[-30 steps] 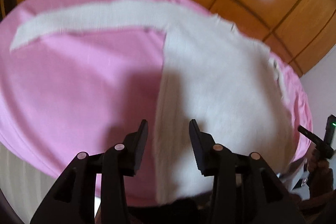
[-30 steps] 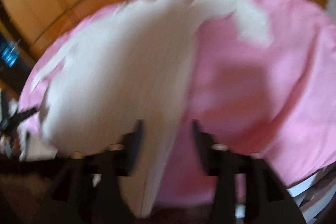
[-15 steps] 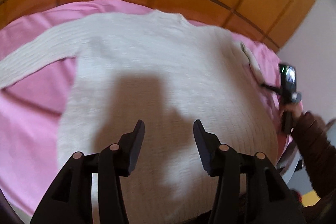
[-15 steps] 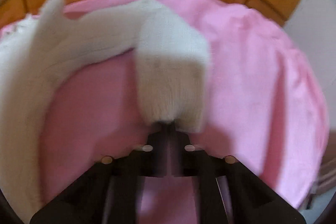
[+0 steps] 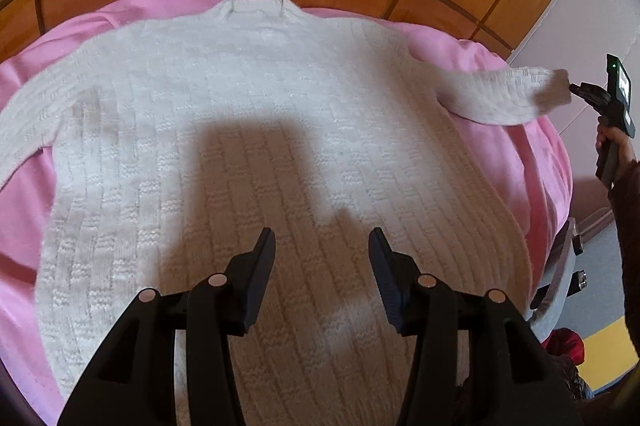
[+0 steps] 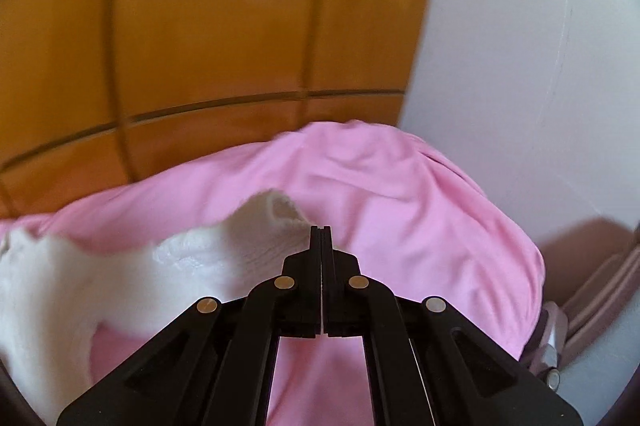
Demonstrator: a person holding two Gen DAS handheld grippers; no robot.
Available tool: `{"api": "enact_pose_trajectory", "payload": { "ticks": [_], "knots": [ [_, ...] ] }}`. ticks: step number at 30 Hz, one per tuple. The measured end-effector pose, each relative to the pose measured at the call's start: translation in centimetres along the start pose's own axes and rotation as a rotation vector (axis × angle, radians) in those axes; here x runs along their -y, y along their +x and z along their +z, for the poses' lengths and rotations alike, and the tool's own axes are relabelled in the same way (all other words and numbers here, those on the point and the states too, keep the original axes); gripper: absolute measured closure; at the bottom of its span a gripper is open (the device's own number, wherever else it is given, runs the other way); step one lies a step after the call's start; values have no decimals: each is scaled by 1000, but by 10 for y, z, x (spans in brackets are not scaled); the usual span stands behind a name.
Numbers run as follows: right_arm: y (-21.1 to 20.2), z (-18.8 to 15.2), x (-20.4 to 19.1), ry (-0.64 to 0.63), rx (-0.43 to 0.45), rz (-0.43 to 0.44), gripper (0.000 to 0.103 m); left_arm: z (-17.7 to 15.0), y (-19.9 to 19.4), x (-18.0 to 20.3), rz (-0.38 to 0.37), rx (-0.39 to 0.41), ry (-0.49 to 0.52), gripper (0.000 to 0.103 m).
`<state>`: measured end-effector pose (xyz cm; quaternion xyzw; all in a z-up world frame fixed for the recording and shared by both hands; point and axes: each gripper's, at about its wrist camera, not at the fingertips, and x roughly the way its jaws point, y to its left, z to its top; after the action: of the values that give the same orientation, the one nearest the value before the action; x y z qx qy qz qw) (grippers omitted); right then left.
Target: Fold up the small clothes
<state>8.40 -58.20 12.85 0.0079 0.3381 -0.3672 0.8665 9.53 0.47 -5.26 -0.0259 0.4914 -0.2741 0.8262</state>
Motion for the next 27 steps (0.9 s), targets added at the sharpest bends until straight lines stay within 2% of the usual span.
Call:
{"api": "enact_pose_trajectory", "payload": {
  "ticks": [5, 7, 10, 11, 12, 13, 14, 15, 17, 18, 20, 21, 22, 24, 26, 27],
  "knots": [
    [76, -13, 35, 83, -164, -140, 103, 3, 9, -3, 24, -22, -24, 55],
    [93, -23, 46, 124, -199, -153, 103, 4, 13, -4, 27, -34, -35, 55],
    [108, -39, 49, 174, -221, -123, 103, 6, 19, -1, 42, -39, -19, 54],
    [111, -42, 48, 183, -218, -117, 100, 6, 20, 0, 44, -41, -16, 54],
    [106, -47, 48, 207, -211, -90, 81, 6, 22, 1, 41, -43, -17, 54],
    [100, -51, 46, 228, -201, -64, 49, 7, 23, 2, 34, -45, -17, 53],
    [86, -59, 42, 267, -179, -6, 36, 7, 24, 3, 33, -45, -14, 53],
    [86, -63, 39, 291, -178, 57, 32, 7, 26, 4, 33, -45, -10, 53],
    [74, -78, 20, 314, -242, 232, 32, 6, 28, 6, 26, -48, -4, 52],
    [68, -91, 0, 320, -295, 383, 36, 6, 28, 7, 24, -49, 2, 51],
    [60, -111, -35, 311, -367, 573, 40, 5, 28, 8, 24, -46, 5, 50],
    [57, -126, -65, 302, -426, 696, 44, 4, 28, 8, 20, -45, 2, 50],
    [57, -135, -85, 295, -468, 764, 45, 4, 27, 7, 18, -45, -2, 49],
    [58, -150, -126, 268, -522, 840, 46, 2, 24, 7, 14, -40, -5, 49],
    [64, -159, -158, 280, -547, 851, 46, -1, 20, 5, 15, -35, -9, 49],
    [69, -160, -170, 325, -541, 844, 46, -3, 18, 4, 13, -32, -16, 48]
  ]
}}
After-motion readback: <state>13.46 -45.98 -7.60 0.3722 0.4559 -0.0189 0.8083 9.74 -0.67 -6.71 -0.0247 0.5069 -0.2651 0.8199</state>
